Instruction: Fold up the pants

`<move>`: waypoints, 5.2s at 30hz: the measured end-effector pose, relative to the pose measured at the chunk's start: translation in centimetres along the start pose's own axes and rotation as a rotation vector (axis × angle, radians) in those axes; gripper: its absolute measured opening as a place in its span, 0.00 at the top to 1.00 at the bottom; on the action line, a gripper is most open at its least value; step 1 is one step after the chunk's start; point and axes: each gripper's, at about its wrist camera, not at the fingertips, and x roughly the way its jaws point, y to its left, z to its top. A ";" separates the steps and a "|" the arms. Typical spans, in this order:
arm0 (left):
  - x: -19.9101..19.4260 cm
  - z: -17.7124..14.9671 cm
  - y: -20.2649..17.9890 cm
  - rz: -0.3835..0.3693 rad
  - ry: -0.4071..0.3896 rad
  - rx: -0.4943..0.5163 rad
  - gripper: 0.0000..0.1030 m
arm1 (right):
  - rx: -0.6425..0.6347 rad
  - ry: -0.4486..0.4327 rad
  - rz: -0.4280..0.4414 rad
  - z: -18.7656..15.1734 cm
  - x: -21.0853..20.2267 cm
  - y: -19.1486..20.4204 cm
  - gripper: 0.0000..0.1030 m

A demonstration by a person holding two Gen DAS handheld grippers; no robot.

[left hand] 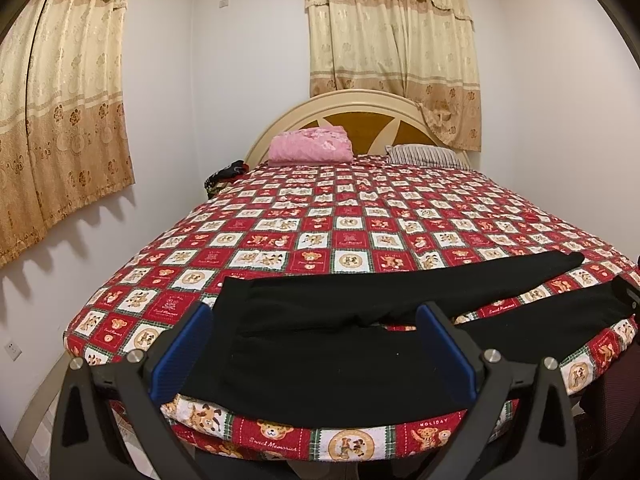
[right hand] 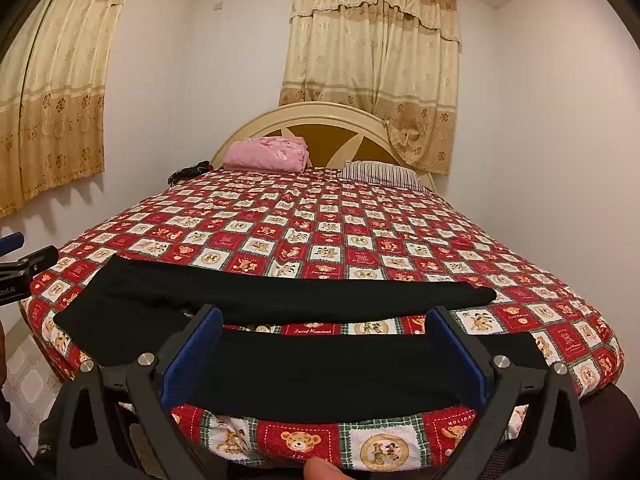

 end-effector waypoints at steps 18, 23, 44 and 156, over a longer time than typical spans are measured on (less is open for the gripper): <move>0.2 0.2 -0.1 -0.002 0.000 0.001 0.00 | -0.002 0.003 0.001 -0.1 0.0 0.0 0.01; 0.2 0.1 0.0 -0.002 0.003 0.000 0.00 | -0.006 0.011 0.002 -0.3 0.2 0.3 0.01; 0.6 -0.4 0.3 -0.003 0.012 -0.002 0.00 | -0.023 0.032 -0.004 -0.4 0.7 0.3 0.01; 29.5 2.8 15.7 -0.335 0.304 -0.076 0.88 | 0.180 0.277 -0.032 5.9 25.8 -29.0 0.93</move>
